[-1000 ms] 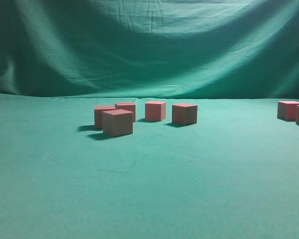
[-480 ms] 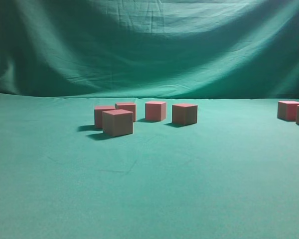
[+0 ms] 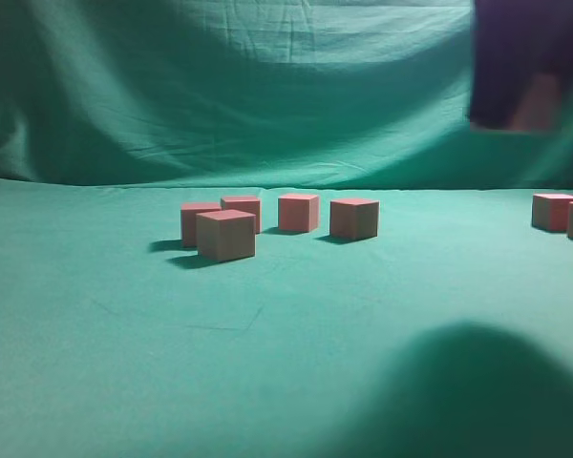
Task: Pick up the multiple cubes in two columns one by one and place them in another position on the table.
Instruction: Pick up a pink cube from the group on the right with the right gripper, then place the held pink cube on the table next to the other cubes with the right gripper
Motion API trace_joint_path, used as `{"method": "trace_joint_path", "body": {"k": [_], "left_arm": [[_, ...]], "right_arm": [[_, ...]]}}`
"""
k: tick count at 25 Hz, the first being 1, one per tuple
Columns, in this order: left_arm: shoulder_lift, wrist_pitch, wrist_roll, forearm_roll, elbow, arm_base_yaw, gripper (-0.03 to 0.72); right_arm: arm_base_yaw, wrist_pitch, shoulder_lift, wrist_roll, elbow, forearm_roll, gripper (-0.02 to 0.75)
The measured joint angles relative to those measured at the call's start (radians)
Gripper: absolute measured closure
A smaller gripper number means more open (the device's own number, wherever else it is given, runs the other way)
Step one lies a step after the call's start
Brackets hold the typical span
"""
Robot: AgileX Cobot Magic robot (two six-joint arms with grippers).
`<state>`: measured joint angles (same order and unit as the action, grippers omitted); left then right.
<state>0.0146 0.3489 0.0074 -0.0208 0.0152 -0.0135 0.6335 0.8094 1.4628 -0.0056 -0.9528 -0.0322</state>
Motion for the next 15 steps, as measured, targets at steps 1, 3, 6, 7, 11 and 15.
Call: {"method": "trace_joint_path", "body": {"k": [1,3,6,7,11,15], "left_arm": [[0.0,0.0,0.0,0.0,0.0,0.0,0.688],[0.0,0.0,0.0,0.0,0.0,0.0,0.688],[0.0,0.0,0.0,0.0,0.0,0.0,0.688],[0.0,0.0,0.0,0.0,0.0,0.0,0.688],[0.0,0.0,0.0,0.0,0.0,0.0,0.688],[0.0,0.0,0.0,0.0,0.0,0.0,0.688]], "right_arm": [[0.032,0.002,0.006,-0.023,-0.022,0.002,0.474],[0.078,0.006,0.024,-0.062,-0.067,0.002,0.474],[0.115,0.025,0.081,-0.118,-0.14,0.006,0.474],[0.122,0.032,0.107,-0.128,-0.169,0.008,0.474],[0.132,0.066,0.214,-0.142,-0.283,0.014,0.474],[0.142,0.084,0.312,-0.163,-0.368,0.014,0.474]]}}
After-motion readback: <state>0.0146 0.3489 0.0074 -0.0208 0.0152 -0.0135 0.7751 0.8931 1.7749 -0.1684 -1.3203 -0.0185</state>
